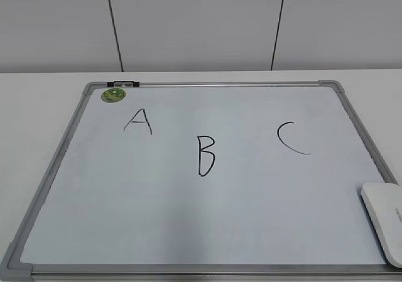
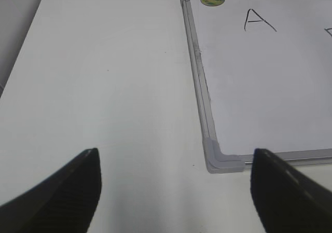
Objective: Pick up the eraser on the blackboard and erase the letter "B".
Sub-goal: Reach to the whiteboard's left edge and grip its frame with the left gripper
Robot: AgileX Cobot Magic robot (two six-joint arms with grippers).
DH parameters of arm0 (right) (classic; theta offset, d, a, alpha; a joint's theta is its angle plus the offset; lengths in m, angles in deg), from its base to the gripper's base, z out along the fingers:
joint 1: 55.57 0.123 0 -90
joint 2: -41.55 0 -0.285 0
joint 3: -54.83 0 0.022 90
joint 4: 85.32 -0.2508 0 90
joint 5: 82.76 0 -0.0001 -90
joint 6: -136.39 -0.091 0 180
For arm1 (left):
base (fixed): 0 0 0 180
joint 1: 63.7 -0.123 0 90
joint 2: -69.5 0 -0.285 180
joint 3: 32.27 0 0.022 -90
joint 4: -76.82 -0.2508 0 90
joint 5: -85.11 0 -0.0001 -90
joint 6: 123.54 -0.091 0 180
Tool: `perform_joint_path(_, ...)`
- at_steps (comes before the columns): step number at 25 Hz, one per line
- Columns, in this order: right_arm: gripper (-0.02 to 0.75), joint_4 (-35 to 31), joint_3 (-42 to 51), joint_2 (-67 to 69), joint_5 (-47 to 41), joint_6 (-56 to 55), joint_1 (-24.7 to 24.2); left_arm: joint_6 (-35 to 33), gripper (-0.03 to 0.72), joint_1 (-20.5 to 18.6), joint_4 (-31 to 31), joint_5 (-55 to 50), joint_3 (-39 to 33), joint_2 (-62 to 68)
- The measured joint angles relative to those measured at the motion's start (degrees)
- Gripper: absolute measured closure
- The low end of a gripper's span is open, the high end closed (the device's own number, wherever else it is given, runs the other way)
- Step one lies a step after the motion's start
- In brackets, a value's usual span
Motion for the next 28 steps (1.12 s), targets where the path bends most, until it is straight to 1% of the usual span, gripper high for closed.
perform_joint_path(15,0.151,0.0,0.0,0.0,0.0,0.0,0.0,0.0,0.015,0.0,0.0,0.3,0.0,0.0)
perform_joint_path(19,0.151,0.0,0.0,0.0,0.0,0.0,0.0,0.0,0.02,0.0,0.0,2.0,2.2,1.7)
perform_joint_path(22,0.151,0.0,0.0,0.0,0.0,0.0,0.0,0.0,0.024,0.0,0.0,5.8,3.6,7.8)
perform_joint_path(28,0.151,0.0,0.0,0.0,0.0,0.0,0.0,0.0,0.035,0.0,0.0,17.1,3.6,25.8)
